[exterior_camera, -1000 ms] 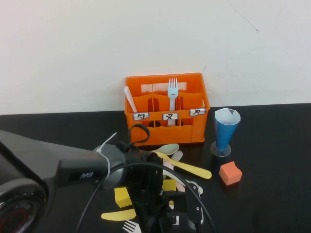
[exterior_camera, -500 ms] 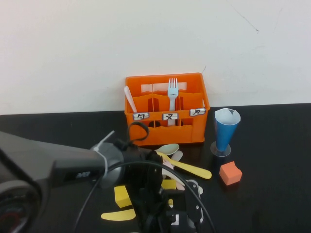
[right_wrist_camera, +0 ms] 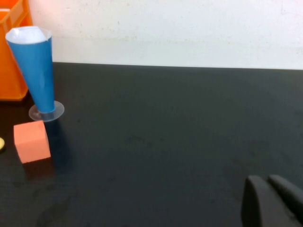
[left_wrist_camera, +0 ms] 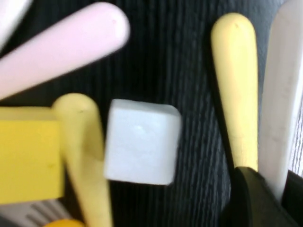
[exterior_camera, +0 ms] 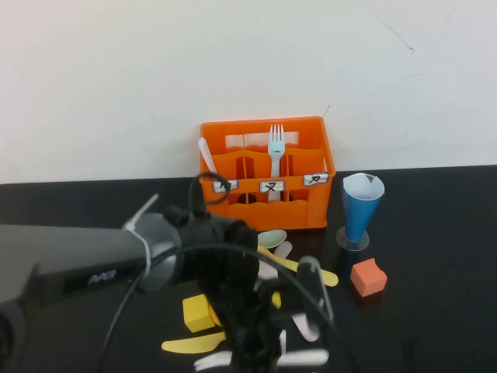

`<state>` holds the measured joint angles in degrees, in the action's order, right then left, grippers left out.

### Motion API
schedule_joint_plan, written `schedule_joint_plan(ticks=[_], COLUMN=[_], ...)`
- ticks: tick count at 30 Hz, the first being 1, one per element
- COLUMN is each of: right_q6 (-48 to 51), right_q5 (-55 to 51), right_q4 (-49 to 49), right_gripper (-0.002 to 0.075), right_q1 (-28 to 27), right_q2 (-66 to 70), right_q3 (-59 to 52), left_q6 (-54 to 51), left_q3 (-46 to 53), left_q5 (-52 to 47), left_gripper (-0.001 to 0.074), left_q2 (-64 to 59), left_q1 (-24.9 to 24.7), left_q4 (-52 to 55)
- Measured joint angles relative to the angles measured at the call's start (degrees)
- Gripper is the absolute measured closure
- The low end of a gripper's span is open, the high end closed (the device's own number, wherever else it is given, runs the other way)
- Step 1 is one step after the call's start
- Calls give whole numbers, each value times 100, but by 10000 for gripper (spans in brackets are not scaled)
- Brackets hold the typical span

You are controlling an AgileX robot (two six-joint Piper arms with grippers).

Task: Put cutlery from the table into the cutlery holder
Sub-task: Pick up the fork, then place the fork on the box

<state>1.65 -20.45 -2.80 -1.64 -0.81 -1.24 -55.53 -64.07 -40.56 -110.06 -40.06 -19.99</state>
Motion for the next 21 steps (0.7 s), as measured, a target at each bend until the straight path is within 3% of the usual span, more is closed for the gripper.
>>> schedule_joint_plan(ticks=[5, 9, 12, 17, 21], right_q6=[0, 0, 0, 0, 0], right_q5=[0, 0, 0, 0, 0], right_q4=[0, 0, 0, 0, 0], right_gripper=[729, 729, 729, 729, 729], right_q1=[0, 0, 0, 0, 0], right_q2=[0, 0, 0, 0, 0], right_q3=[0, 0, 0, 0, 0], left_q6=[699, 413, -693, -3581, -4981], left_q3=[-507, -634, -634, -477, -344], left_q5=[103, 593, 670, 547, 511], left_gripper=[696, 696, 696, 696, 696], left_q2=[492, 1051, 1299, 1494, 1509], left_q1=[89, 492, 862, 1346, 1564], left_q4=[-292, -1852, -3506, -6544, -7471])
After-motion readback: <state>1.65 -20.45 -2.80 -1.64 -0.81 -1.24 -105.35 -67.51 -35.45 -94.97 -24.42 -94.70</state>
